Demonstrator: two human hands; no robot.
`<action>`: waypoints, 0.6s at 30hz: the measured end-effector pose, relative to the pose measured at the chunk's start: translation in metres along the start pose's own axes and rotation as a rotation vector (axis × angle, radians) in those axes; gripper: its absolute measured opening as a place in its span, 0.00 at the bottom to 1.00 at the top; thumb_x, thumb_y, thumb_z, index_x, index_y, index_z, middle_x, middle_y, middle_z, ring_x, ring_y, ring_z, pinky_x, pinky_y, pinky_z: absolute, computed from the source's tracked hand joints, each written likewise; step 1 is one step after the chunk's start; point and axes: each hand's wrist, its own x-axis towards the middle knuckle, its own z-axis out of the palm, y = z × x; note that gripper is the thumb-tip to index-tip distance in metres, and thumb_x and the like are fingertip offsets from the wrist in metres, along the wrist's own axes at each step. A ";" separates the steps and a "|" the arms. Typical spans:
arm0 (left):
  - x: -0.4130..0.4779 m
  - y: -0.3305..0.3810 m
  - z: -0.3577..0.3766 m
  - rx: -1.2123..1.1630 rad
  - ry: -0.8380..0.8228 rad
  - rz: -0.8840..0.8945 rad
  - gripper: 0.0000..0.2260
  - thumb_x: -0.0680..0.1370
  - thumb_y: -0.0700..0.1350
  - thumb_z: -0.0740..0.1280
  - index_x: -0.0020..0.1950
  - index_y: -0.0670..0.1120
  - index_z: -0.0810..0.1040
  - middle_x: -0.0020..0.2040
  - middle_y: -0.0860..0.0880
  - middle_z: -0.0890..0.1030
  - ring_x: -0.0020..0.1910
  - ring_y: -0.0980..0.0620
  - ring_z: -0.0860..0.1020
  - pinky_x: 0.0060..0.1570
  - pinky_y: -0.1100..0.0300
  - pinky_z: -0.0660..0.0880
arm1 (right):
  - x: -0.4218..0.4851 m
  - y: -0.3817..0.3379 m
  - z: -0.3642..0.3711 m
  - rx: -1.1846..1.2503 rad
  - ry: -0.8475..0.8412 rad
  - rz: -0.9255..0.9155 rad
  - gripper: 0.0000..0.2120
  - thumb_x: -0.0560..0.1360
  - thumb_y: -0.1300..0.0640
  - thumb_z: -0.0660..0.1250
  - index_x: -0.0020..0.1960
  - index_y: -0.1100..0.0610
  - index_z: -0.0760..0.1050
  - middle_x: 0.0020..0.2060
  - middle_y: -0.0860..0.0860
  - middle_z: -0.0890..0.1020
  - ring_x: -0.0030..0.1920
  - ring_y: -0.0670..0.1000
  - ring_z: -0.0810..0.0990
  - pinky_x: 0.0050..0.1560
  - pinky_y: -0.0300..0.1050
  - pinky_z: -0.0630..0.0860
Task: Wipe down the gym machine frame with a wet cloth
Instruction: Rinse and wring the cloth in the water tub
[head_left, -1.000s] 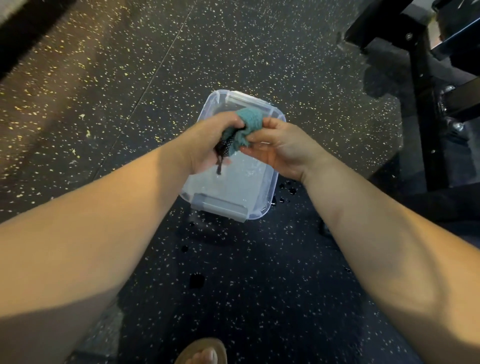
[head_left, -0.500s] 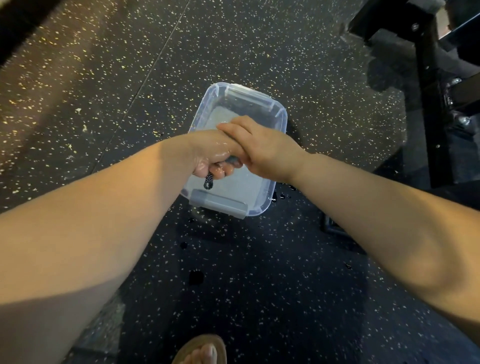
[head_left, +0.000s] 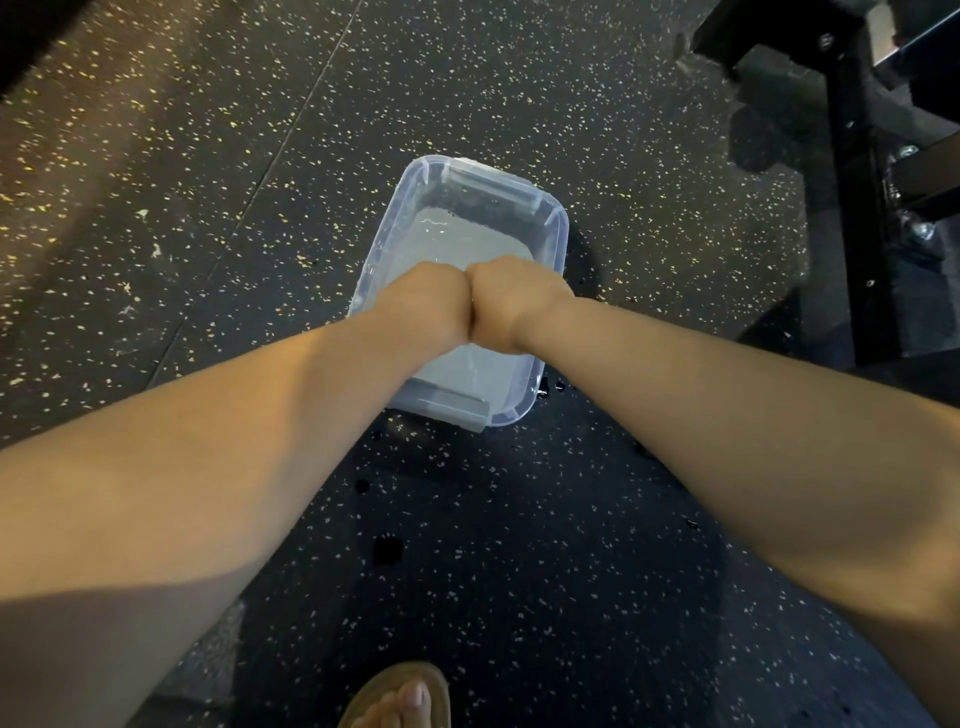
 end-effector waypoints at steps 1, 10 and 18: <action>0.000 0.000 0.001 -0.011 0.013 -0.019 0.13 0.77 0.37 0.57 0.58 0.41 0.76 0.54 0.42 0.79 0.49 0.43 0.77 0.42 0.57 0.68 | 0.001 -0.001 0.000 0.053 -0.030 0.020 0.11 0.75 0.60 0.60 0.55 0.56 0.75 0.41 0.51 0.76 0.42 0.54 0.73 0.38 0.44 0.68; -0.007 -0.005 -0.004 0.094 0.116 0.036 0.12 0.77 0.37 0.58 0.58 0.41 0.75 0.53 0.42 0.79 0.51 0.40 0.78 0.40 0.56 0.68 | 0.002 -0.002 0.001 0.424 -0.139 0.101 0.05 0.73 0.67 0.58 0.41 0.60 0.71 0.33 0.55 0.72 0.33 0.55 0.72 0.29 0.41 0.68; -0.009 -0.009 -0.035 -0.502 -0.177 0.070 0.22 0.68 0.39 0.74 0.58 0.43 0.68 0.50 0.45 0.75 0.48 0.44 0.77 0.44 0.51 0.78 | -0.021 0.019 0.005 1.764 -0.053 0.262 0.22 0.75 0.61 0.67 0.67 0.59 0.65 0.50 0.57 0.76 0.40 0.53 0.79 0.36 0.43 0.77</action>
